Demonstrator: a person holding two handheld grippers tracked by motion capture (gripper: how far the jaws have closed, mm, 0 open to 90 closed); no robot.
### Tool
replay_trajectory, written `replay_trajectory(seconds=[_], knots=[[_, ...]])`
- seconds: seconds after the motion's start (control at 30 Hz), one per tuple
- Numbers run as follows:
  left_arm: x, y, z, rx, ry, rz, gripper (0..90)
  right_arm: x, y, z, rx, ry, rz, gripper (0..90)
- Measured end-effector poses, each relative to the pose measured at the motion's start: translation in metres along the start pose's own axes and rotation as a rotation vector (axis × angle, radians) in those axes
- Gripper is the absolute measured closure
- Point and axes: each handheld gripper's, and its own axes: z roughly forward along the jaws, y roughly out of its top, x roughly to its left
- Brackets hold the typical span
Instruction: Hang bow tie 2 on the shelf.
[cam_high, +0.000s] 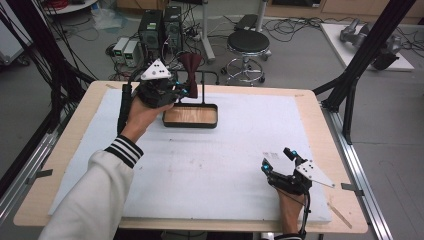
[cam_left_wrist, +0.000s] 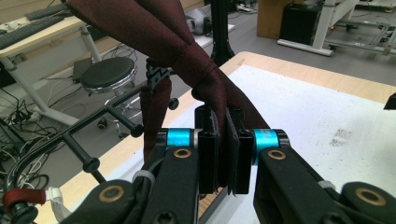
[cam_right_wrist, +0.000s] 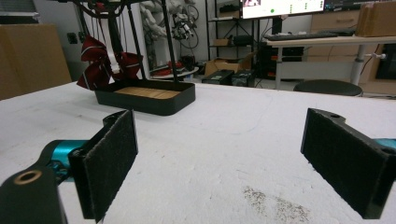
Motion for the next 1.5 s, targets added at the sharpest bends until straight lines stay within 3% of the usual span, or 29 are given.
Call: replay_trajectory(seconds=[0.57, 1.03, 1.5], knots=[[0.006, -0.007, 0.021, 0.036, -0.007, -0.008, 84.6, 0.0, 0.0, 0.0, 0.001, 0.0, 0.001, 10.2], [0.022, -0.021, 0.029, 0.062, 0.091, -0.038, 84.5, 0.0, 0.0, 0.0, 0.001, 0.0, 0.002, 10.2], [0.027, -0.034, 0.036, 0.1, 0.173, -0.052, 84.5, 0.001, 0.0, 0.0, 0.005, 0.002, 0.008, 10.2]])
